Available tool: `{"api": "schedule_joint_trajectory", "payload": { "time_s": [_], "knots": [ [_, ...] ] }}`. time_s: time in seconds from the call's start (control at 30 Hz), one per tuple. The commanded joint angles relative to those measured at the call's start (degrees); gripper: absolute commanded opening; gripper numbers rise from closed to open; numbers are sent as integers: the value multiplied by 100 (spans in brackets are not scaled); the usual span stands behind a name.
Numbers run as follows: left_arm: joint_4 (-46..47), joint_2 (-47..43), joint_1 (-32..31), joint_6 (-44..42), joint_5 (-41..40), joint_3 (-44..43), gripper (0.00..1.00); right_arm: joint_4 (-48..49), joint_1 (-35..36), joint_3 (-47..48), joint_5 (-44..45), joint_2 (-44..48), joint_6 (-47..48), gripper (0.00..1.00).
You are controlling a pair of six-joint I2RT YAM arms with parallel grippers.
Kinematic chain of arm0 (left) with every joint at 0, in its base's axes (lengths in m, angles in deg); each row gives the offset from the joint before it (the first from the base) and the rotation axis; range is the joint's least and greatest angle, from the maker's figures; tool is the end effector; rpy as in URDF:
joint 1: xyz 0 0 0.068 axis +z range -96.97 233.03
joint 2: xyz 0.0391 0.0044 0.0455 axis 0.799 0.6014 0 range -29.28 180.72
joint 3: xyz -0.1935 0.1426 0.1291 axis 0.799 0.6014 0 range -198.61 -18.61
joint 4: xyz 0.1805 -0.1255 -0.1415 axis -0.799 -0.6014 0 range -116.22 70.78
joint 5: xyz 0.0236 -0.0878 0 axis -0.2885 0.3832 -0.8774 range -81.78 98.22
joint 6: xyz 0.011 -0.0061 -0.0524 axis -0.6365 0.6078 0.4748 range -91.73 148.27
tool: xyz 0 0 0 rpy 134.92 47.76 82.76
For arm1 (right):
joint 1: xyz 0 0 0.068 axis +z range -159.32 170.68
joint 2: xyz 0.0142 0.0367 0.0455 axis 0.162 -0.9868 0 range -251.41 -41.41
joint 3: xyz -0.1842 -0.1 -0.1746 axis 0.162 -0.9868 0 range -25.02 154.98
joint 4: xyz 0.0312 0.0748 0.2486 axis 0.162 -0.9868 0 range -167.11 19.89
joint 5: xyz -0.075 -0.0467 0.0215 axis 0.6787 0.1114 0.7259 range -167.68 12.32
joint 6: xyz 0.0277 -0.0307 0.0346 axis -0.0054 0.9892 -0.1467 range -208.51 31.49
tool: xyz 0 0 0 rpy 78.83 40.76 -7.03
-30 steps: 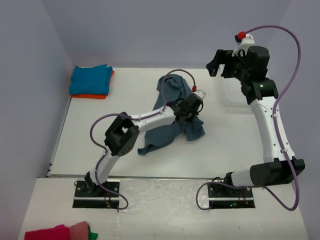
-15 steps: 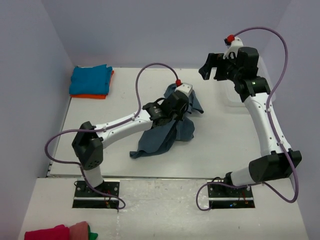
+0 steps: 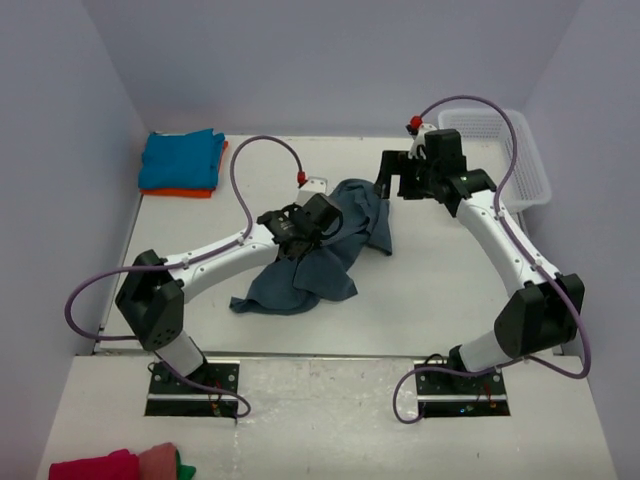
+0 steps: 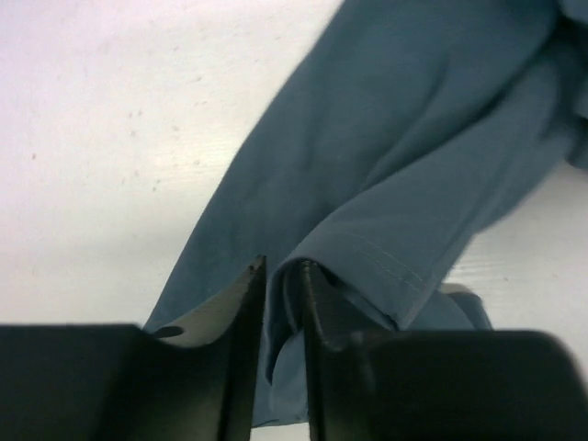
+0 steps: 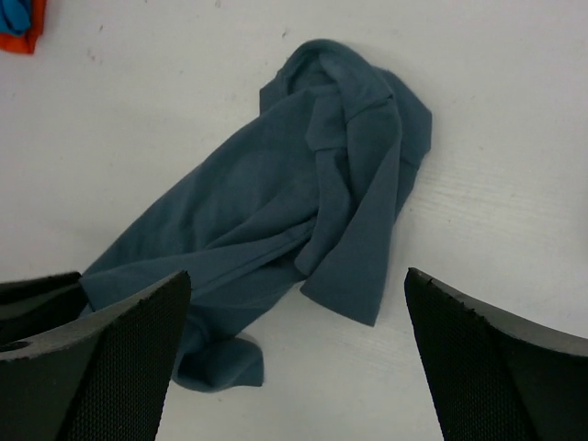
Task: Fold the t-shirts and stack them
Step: Flatten out the tshirt
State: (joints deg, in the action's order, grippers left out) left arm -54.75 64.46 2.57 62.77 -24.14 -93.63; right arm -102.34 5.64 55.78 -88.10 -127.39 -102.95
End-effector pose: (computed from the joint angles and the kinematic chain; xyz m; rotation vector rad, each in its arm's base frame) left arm 0.2369 -0.2573 0.2707 0.1068 2.3236 -0.0087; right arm 0.3244 0.0932 0.3483 -0.1119 2.2517 0.4811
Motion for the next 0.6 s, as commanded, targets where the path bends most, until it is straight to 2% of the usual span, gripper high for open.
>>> {"api": "schedule_joint_trajectory", "payload": {
  "time_s": [0.0, 0.1, 0.17, 0.3, 0.4, 0.57],
  "knots": [
    [177, -127, 308, 224, -69, 172, 26, 146, 164, -274, 75, 265, -279, 99],
    [327, -22, 378, 119, -86, 190, 26, 243, 305, -879, 205, 432, -411, 99],
    [362, 83, 405, 74, 45, 129, 31, 287, 358, -1109, 303, 520, -446, 99],
    [582, 49, 423, 39, 160, 190, 29, 463, 446, -1688, 636, 617, -499, 99],
    [854, -118, 423, -75, 335, 383, 29, 533, 455, -1891, 690, 643, -508, 99],
    [714, -303, 423, -93, 423, 462, 31, 595, 455, -1989, 673, 687, -508, 99]
  ]
}}
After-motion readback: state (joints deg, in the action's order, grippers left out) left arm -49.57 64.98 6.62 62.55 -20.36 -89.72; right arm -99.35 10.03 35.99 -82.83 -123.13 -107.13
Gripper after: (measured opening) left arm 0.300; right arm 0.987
